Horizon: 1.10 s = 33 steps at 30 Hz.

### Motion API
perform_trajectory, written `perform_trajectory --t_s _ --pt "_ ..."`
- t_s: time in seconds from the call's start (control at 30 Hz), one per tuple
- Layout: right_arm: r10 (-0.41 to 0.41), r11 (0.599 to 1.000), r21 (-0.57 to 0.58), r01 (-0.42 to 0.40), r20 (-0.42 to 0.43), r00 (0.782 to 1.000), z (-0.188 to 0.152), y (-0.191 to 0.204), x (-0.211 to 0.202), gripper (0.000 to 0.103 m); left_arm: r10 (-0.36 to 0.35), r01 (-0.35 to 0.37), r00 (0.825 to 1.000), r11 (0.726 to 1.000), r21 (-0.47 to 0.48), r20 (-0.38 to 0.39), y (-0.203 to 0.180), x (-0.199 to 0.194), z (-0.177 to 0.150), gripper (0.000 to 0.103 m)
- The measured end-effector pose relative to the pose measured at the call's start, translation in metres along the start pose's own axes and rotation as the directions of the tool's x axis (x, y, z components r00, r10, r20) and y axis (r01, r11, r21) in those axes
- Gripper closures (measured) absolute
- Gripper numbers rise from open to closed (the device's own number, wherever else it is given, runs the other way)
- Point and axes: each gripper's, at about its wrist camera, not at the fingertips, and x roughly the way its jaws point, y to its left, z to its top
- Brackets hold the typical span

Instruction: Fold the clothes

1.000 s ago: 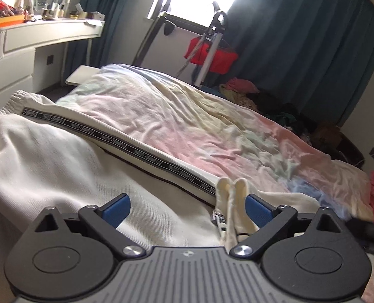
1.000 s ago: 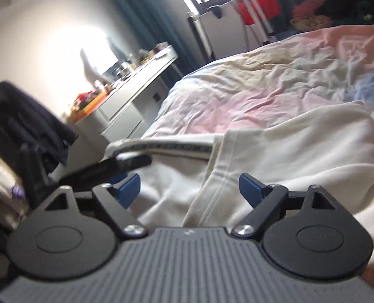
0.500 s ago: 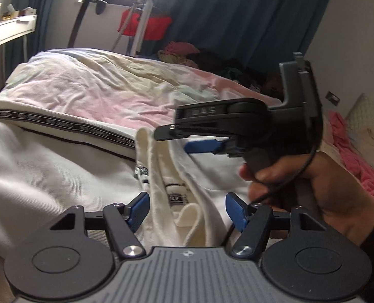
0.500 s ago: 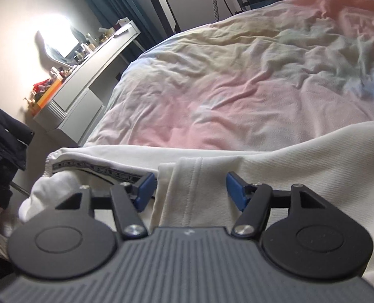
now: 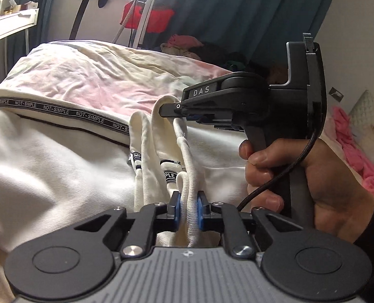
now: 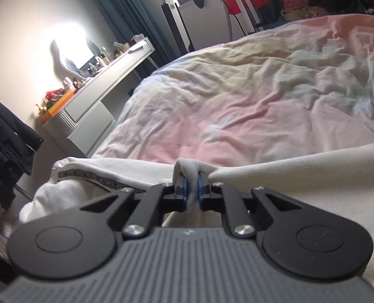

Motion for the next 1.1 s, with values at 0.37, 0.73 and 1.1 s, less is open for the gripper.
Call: perform_trajectory --t_s 0.37,0.73,1.1 --pt "-0.117 0.993 -0.013 0.116 -0.027 0.993 -0.02 0.0 0.013 0.088 0.091 -0.09 0.996 0.992 0.089 0.001 -0.009 0.006 -0.001 0.061" --pt "-0.229 0.967 -0.056 0.248 0.239 0.944 -0.019 0.033 -0.099 0.018 0.12 -0.15 0.964 0.982 0.114 0.238 -0.03 -0.063 0.002 0.0" --pt "-0.293 0.942 -0.055 0.33 0.339 0.894 -0.077 0.052 -0.185 0.018 0.189 -0.215 0.925 0.976 0.042 0.328 -0.026 -0.122 -0.017 0.0"
